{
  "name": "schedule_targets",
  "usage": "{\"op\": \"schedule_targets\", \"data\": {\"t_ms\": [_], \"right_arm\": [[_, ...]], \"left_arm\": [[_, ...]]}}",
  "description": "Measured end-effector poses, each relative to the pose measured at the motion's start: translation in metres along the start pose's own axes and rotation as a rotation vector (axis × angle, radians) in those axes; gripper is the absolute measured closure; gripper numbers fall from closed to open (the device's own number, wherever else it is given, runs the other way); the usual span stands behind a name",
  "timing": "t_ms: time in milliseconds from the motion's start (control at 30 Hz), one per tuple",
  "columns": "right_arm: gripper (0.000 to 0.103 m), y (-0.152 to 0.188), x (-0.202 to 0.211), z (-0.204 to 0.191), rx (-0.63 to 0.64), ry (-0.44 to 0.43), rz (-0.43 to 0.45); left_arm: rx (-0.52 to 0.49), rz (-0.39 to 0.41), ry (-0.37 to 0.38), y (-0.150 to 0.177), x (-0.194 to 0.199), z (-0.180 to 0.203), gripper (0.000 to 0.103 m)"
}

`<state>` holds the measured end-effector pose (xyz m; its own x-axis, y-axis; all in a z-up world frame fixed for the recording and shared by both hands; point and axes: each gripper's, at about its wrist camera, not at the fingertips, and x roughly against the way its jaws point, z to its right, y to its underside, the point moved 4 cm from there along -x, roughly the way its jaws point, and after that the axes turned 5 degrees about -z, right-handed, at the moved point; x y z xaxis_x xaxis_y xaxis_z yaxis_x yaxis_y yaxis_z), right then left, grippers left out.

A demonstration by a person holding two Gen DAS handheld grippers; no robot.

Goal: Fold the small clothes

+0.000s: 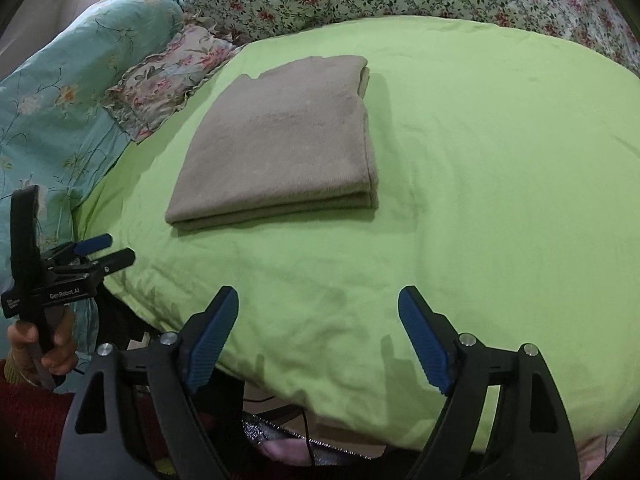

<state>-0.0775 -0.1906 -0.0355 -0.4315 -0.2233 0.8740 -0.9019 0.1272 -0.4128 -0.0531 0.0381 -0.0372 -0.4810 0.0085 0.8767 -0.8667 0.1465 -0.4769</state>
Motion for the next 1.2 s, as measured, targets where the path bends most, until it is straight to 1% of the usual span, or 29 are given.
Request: {"op": "schedule_targets", "data": {"t_ms": [67,100,200,433,567,767,1200], "right_arm": [[0.018,0.004,0.004,-0.001,0.001,0.011,0.008],[0.018,0.004,0.004,-0.002,0.013,0.022,0.011],[0.017,0.002,0.002,-0.008,0.044,0.043,0.015],[0.017,-0.018,-0.016,-0.015,0.087,0.027,0.008],[0.017,-0.033,-0.027,-0.020,0.093,0.026,0.008],[0.017,-0.050,-0.039,-0.026,0.112,0.055,-0.011],[0.016,-0.075,-0.046,-0.032,0.116,0.050,-0.018]], "left_arm": [[-0.023,0.017,-0.024,0.001,0.008,0.003,0.010],[-0.028,0.020,-0.024,0.002,0.009,0.005,0.010],[-0.036,0.017,-0.007,-0.001,0.008,0.009,0.009],[-0.009,0.012,0.041,-0.017,-0.010,0.010,0.009],[0.001,0.017,0.043,-0.028,-0.018,0.009,0.009],[0.009,0.024,0.023,-0.042,-0.024,0.007,0.009],[0.015,0.003,-0.026,-0.062,-0.031,0.008,0.009]]}}
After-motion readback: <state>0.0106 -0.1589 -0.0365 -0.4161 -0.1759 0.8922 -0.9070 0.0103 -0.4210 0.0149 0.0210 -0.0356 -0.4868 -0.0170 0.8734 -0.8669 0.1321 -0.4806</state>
